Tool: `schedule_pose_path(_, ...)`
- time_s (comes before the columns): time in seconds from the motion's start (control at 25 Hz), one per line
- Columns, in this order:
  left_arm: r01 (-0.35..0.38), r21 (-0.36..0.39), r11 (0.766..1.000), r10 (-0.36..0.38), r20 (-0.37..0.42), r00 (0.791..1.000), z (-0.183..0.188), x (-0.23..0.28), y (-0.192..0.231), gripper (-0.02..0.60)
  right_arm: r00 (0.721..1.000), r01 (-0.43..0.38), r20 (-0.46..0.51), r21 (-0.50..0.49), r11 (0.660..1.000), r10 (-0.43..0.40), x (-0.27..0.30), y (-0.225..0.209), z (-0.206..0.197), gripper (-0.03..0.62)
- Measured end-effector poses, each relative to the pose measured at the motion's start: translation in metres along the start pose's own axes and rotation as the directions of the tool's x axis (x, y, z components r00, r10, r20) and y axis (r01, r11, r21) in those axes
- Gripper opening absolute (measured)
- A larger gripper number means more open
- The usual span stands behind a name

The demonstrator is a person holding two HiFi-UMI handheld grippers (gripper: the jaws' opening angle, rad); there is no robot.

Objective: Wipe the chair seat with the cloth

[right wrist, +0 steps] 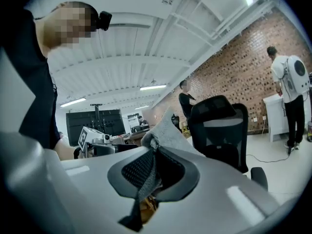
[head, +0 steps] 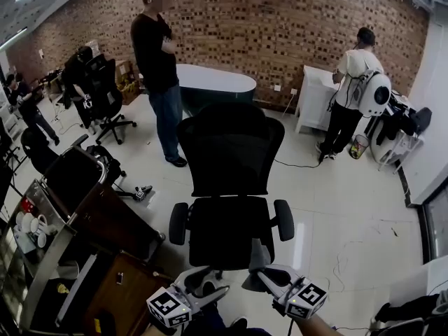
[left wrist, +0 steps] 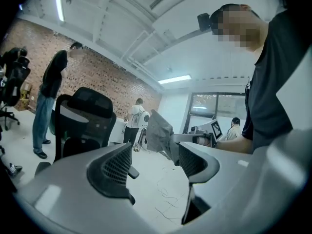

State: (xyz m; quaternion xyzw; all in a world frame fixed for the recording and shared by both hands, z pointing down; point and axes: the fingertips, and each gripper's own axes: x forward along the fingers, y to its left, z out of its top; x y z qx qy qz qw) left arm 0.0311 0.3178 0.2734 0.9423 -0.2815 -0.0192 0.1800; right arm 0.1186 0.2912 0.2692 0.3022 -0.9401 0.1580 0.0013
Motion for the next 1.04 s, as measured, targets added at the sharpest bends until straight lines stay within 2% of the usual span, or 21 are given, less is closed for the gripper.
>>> schedule_pose_path(0.16, -0.024, 0.022, 0.999, 0.024, 0.009, 1.0, -0.002, -0.015, -0.037, 0.328, 1.0, -0.023, 0.001, -0.009, 1.0, 0.023, -0.04, 0.027, -0.002, 0.023)
schedule_pose_path(0.28, -0.053, 0.038, 0.998, 0.053, 0.01, 0.999, 0.006, -0.029, -0.052, 0.328, 1.0, -0.02, -0.009, -0.03, 0.999, 0.019, -0.06, 0.042, 0.002, 0.023)
schedule_pose_path(0.4, -0.051, 0.051, 0.997, 0.05, 0.019, 0.999, 0.011, -0.043, -0.063, 0.327, 1.0, -0.012, -0.026, -0.057, 0.998, 0.01, -0.069, 0.058, 0.002, 0.023)
schedule_pose_path(0.52, -0.026, 0.056, 0.998, 0.024, 0.033, 0.999, 0.013, -0.052, -0.073, 0.327, 0.999, -0.031, -0.013, -0.081, 0.996, 0.03, -0.068, 0.075, 0.006, 0.024)
schedule_pose_path(0.68, 0.001, 0.104, 0.995, -0.005, 0.046, 0.999, 0.012, -0.07, -0.076, 0.327, 0.998, -0.052, -0.024, -0.121, 0.991, 0.049, -0.058, 0.101, 0.008, 0.025)
schedule_pose_path(0.8, 0.014, 0.095, 0.995, -0.017, 0.039, 0.999, 0.012, -0.086, -0.075, 0.327, 0.999, -0.039, -0.022, -0.125, 0.991, 0.036, -0.049, 0.113, 0.005, 0.024)
schedule_pose_path(1.04, 0.02, 0.1, 0.995, -0.024, 0.034, 0.999, 0.023, -0.113, -0.072, 0.327, 0.994, -0.105, -0.052, -0.167, 0.98, 0.098, -0.03, 0.158, 0.013, 0.024)
